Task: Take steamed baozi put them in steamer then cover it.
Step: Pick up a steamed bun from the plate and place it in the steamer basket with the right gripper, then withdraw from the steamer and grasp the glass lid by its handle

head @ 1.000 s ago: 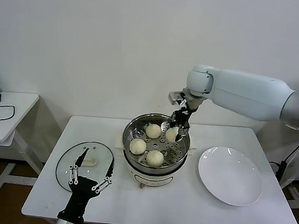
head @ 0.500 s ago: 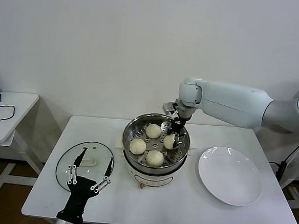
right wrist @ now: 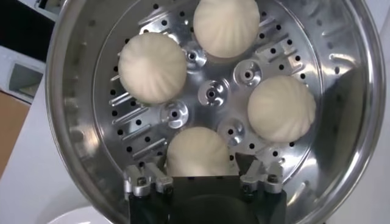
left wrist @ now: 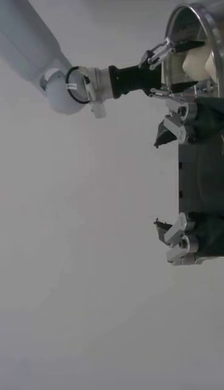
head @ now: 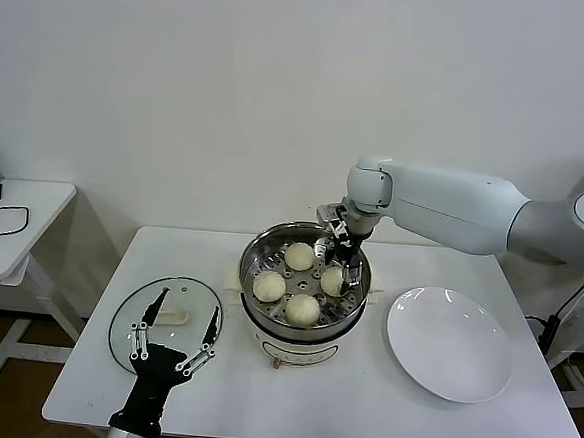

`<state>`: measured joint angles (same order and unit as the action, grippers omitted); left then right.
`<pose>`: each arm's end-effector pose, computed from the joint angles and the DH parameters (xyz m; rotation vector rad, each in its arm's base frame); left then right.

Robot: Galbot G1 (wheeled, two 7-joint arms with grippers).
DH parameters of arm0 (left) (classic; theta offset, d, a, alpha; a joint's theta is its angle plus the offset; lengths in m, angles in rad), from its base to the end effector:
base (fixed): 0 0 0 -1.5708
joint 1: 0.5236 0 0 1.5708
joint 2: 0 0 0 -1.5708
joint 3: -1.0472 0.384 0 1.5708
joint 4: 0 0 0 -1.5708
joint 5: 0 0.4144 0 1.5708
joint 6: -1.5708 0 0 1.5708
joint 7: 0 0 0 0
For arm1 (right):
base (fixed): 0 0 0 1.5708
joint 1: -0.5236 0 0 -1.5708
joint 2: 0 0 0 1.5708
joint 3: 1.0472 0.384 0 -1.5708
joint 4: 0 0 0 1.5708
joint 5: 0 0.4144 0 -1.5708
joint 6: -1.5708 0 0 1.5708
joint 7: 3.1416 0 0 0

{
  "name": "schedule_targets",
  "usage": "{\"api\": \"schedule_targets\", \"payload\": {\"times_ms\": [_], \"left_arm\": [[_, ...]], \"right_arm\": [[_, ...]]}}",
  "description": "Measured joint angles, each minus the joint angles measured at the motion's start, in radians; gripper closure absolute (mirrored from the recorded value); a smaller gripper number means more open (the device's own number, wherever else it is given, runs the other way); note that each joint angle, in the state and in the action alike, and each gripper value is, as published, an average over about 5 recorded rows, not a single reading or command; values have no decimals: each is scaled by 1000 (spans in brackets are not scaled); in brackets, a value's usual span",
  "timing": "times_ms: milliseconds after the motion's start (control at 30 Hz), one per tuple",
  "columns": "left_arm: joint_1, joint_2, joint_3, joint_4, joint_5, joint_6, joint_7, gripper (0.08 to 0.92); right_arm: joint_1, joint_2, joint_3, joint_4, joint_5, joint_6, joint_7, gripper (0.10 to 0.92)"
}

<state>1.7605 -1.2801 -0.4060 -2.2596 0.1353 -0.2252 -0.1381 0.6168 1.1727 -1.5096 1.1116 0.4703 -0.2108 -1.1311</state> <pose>0.1576 -0.0014 -0.3034 0.2529 2.8957 0.3414 0.6648 0.0864 -0.1043 1.5548 -1.1295 1.4625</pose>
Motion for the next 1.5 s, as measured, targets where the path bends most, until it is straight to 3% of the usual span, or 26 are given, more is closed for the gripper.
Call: {"api": "schedule_targets", "payload": {"times_ms": [233,400,533,733,1033,1233,1500], "left_arm": [[-5,3,4,-2,7,7,2,177],[-14,10,1,-3,15,12,0,177],[-28,18,-3,-2,31,18,-8,177],[-58,25,-13,-1,72,32,-27,177],[-120,27,-30,24,180,66,-82,177],[-165,36,-46,72,301,72,-131,177],[-201,61,-78,200,526,39,-187,177]], "right_arm": [[17,-52,48,50,0,16,7,203],[13,-125,115,123,47,56,105,203],[-8,-200,170,201,94,118,281,203],[-111,-324,301,311,135,233,664,203],[-521,-461,729,407,141,392,1181,203],[-885,-462,1114,433,121,464,1358,203],[-1318,-373,1563,459,60,536,1435,203]]}}
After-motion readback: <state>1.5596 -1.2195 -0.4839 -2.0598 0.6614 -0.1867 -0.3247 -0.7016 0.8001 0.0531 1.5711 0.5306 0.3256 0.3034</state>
